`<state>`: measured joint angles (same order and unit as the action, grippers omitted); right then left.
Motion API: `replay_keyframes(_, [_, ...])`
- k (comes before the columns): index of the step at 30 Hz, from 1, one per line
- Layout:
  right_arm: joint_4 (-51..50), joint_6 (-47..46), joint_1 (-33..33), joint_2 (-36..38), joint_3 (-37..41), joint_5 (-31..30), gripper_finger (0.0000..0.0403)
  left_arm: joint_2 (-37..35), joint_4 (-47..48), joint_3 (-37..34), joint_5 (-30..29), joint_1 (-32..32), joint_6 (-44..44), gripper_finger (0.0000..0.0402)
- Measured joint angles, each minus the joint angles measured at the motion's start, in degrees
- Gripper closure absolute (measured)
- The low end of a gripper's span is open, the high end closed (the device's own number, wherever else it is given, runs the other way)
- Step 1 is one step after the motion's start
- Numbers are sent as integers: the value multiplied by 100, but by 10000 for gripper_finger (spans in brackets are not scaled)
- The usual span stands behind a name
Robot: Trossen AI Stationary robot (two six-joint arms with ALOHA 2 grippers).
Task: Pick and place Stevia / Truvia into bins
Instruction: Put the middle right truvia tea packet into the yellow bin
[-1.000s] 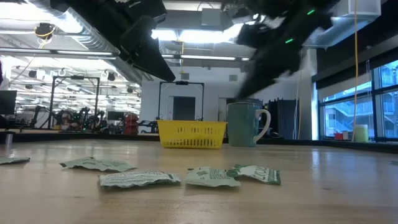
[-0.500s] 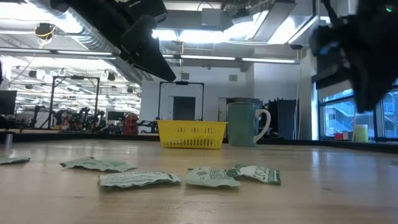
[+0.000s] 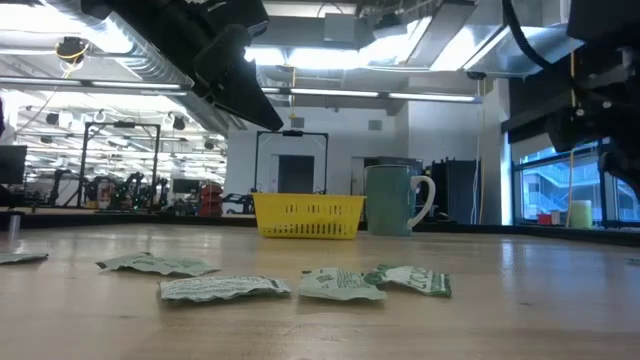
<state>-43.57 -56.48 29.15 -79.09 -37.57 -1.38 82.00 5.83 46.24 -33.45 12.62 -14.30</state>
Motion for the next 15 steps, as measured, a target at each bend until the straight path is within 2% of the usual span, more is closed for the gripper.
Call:
replay_keyframes(9, [682, 103, -2, 31, 582, 59, 304, 0, -3, 0, 2, 1, -9, 315])
replay_keyframes(15, [615, 125, -4, 32, 602, 46, 340, 0, -16, 0, 1, 1, -9, 315])
